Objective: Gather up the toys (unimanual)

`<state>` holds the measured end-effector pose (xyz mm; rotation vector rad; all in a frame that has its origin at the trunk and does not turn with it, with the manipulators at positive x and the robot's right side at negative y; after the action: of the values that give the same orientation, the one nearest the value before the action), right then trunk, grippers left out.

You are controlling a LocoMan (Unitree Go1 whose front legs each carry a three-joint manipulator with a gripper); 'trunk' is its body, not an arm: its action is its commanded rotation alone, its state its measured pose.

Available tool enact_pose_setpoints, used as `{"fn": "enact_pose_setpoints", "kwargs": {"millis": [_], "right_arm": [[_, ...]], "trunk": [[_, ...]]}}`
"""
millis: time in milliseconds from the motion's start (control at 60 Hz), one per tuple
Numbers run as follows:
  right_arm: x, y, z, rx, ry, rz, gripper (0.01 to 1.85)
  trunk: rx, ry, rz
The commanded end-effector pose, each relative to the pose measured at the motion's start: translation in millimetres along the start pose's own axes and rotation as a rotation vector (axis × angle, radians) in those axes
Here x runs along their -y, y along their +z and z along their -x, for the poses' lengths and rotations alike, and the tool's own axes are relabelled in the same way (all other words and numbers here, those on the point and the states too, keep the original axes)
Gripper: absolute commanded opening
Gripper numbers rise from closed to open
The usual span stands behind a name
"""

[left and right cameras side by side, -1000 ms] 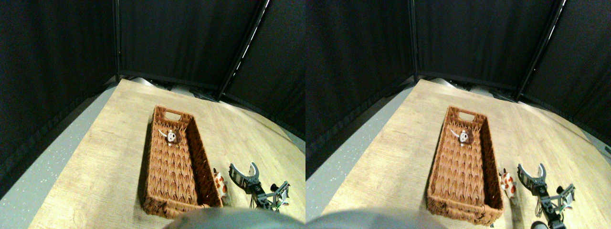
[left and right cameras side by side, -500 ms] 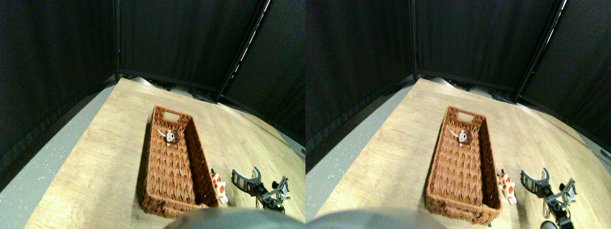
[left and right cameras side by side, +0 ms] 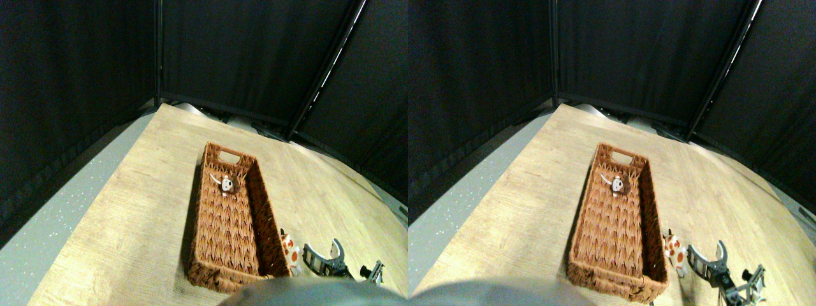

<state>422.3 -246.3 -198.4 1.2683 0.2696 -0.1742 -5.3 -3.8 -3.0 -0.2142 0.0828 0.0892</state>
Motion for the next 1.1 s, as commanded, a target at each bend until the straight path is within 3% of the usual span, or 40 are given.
{"fn": "enact_pose_setpoints", "kwargs": {"millis": [17, 267, 500, 833, 1100], "right_arm": [[-5, -8, 0.6, -0.026, 0.075, 0.003, 0.7], [16, -31, 0.0, -0.067, 0.007, -0.034, 0.63], [22, -44, -9.3, -0.112, -0.062, -0.052, 0.71], [34, -46, -39.0, -0.099, -0.106, -0.04, 0.74], [35, -40, -49.5, -0.063, -0.122, -0.09, 0.78]], "trunk": [[-0.022, 0.014, 0.028], [-0.019, 0.035, 0.039], [-0.007, 0.052, 0.053], [-0.016, 0.057, 0.059], [-0.026, 0.046, 0.042]]}}
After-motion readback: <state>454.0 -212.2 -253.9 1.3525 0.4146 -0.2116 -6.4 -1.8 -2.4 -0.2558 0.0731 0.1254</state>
